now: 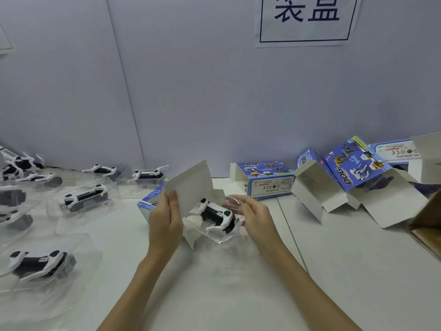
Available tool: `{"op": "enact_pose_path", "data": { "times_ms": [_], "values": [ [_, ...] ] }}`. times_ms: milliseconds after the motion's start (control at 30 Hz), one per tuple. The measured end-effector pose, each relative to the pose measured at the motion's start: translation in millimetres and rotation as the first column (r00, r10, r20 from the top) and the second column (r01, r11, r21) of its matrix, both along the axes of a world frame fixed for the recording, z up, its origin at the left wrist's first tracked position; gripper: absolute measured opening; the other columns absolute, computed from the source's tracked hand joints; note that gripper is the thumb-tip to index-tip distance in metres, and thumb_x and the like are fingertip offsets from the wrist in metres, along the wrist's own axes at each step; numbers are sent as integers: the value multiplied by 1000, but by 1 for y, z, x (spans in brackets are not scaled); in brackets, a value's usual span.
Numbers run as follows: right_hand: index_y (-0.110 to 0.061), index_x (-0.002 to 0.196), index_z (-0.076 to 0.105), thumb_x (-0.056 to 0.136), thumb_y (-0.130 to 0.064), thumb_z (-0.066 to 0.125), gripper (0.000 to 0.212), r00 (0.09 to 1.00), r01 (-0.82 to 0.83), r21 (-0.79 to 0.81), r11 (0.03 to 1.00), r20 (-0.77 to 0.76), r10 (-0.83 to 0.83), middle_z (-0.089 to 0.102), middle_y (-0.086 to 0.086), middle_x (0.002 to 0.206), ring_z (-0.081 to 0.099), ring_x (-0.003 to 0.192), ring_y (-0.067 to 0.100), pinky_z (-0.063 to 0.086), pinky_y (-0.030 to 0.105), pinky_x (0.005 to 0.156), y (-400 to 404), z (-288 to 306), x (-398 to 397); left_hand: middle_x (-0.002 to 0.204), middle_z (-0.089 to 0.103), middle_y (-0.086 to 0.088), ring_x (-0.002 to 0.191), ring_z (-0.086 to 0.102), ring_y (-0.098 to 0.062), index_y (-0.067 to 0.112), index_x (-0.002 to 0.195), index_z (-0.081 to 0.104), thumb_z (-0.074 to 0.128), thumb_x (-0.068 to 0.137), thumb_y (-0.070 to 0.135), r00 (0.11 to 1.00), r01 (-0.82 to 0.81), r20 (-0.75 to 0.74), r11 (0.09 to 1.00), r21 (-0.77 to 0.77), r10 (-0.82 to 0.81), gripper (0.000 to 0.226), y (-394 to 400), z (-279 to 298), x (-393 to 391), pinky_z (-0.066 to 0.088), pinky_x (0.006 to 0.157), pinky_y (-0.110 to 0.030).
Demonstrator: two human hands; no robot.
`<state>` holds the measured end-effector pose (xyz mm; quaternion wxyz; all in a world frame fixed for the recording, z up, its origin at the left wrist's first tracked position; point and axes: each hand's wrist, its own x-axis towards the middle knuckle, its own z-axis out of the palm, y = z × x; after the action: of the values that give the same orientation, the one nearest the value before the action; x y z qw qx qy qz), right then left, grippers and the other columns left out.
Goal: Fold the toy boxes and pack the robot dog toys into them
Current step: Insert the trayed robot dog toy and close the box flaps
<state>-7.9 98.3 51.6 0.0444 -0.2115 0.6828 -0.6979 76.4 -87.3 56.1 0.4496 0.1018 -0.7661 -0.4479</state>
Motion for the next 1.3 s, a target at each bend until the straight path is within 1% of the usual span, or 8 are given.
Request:
{"op": "enact_pose_path", "data": {
  "times_ms": [100, 267, 400, 667, 933, 1067, 1133, 1300],
  "values": [
    [-22, 117, 71, 105, -1, 45, 36, 1000, 17, 1, 1000, -13, -17, 78, -4, 111, 71, 111, 11, 57, 31, 90, -5, -3, 5, 67, 58, 17, 60, 50, -3, 24, 85, 51, 36, 109, 33, 995, 94, -47, 995, 26, -93, 31, 12, 4, 4, 37, 54, -15],
    [-25, 110, 55, 107, -31, 50, 9, 920, 351, 11, 936, -191, -343, 69, -8, 97, 64, 93, 13, 51, 36, 81, -16, -8, 21, 68, 54, -3, 52, 42, -13, 10, 103, 58, 32, 105, 44, 984, 178, 19, 983, -50, -178, 43, 33, 0, 3, 36, 51, -32],
    [-17, 123, 56, 98, -58, 42, 50, 799, 490, 53, 870, -425, -425, 47, 3, 121, 43, 111, 20, 34, 21, 91, -19, -8, 28, 72, 60, 0, 56, 48, -19, 31, 100, 58, 33, 107, 42, 984, 179, -22, 983, -40, -180, 28, 33, 4, 3, 40, 52, -32],
    [-66, 139, 33, 79, -88, 54, 67, 957, -168, 343, 924, -169, 236, 63, -34, 129, 61, 118, -8, 50, 19, 94, 14, -2, 9, 76, 53, 7, 71, 45, -10, 17, 87, 55, 39, 110, 33, 971, 222, -102, 972, 71, -215, 32, 18, 6, 1, 38, 64, -26],
    [-48, 114, 64, 79, -48, 84, 40, 978, 28, 141, 990, -208, 2, 73, -25, 100, 69, 96, 3, 64, 45, 75, 2, 0, 15, 87, 63, -7, 81, 56, -16, 10, 95, 61, 44, 110, 41, 951, 301, -145, 922, 243, -273, 39, 22, 13, 6, 46, 75, -40],
    [-44, 105, 73, 79, -42, 88, 30, 965, 208, -14, 978, -161, -207, 75, -11, 82, 66, 63, 10, 59, 37, 48, 0, 6, 13, 131, 67, 4, 123, 62, -13, 29, 133, 54, 54, 103, 49, 900, 431, -82, 902, 3, -429, 36, 26, 11, 9, 49, 97, -44],
    [-37, 107, 75, 81, -40, 87, 28, 957, 246, -76, 966, -139, -254, 74, -2, 75, 57, 51, 14, 50, 33, 39, 9, 13, 8, 156, 46, 0, 144, 46, -25, 34, 155, 29, 75, 89, 51, 903, 426, 31, 881, -204, -429, 82, 17, 5, 10, 43, 110, -45],
    [-36, 106, 75, 87, -46, 78, 22, 968, 211, -145, 967, -109, -228, 72, -2, 74, 47, 46, 20, 43, 30, 44, 28, 26, 4, 155, 47, 10, 139, 53, -16, 34, 160, 16, 92, 76, 45, 922, 361, -8, 869, -339, -386, 114, 14, 1, 5, 48, 107, -28]
  ]
}}
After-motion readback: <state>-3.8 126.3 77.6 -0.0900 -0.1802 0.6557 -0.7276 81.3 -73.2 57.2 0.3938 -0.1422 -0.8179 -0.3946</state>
